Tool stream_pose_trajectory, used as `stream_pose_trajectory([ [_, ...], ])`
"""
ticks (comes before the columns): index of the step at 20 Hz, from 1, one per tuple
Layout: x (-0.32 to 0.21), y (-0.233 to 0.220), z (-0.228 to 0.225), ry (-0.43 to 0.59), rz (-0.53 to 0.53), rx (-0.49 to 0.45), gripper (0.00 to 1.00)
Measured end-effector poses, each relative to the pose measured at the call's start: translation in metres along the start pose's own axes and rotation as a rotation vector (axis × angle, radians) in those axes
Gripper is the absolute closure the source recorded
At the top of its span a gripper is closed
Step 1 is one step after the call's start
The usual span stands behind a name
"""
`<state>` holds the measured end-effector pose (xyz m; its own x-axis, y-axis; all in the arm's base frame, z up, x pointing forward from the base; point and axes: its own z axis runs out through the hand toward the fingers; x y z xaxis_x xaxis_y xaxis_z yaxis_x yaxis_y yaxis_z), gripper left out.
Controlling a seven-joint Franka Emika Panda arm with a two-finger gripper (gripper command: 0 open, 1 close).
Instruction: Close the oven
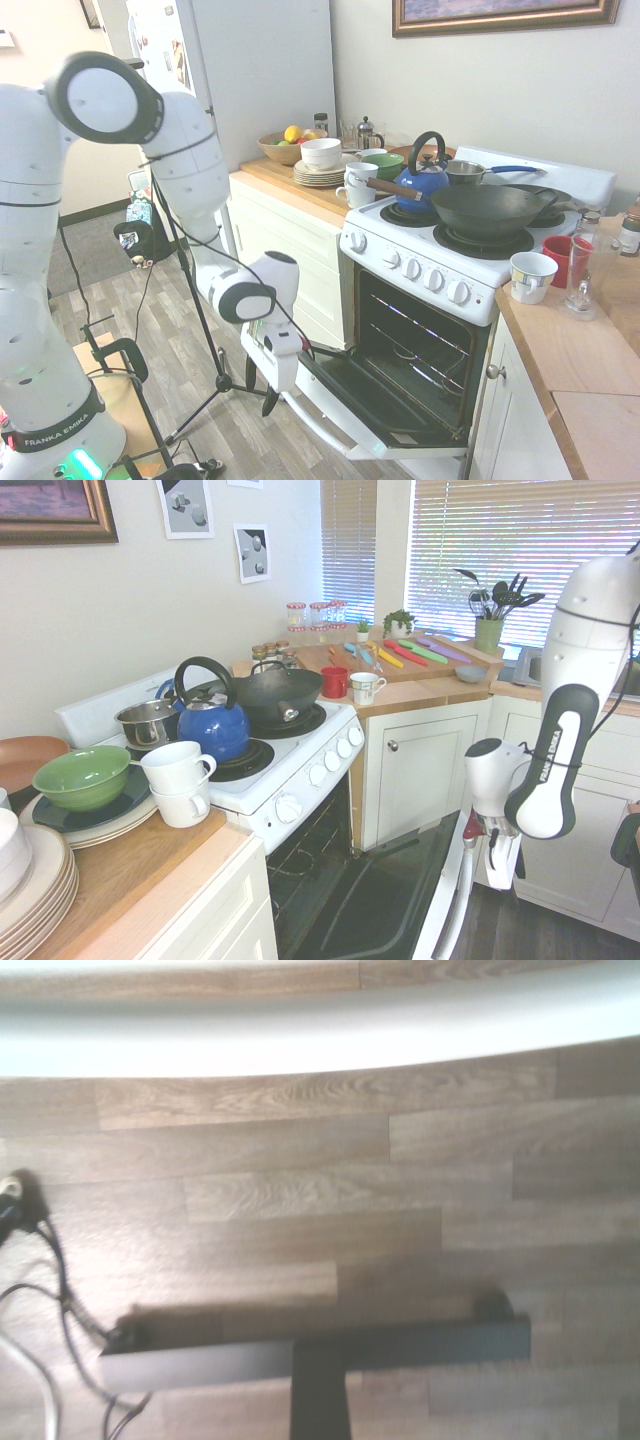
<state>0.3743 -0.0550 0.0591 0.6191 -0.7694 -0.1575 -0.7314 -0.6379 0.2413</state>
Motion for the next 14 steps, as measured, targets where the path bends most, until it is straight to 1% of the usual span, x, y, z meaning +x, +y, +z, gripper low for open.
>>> stream_pose_trajectory([
  [3, 0.005, -0.010, 0.037, 0.053, -0.009, 0.058, 0.00],
  [8, 0.009, -0.037, 0.083, 0.126, 0.032, 0.183, 0.00],
  [11, 0.022, -0.054, 0.082, 0.185, 0.067, 0.255, 0.00],
  [14, 0.019, -0.071, 0.071, 0.202, 0.060, 0.295, 0.00],
])
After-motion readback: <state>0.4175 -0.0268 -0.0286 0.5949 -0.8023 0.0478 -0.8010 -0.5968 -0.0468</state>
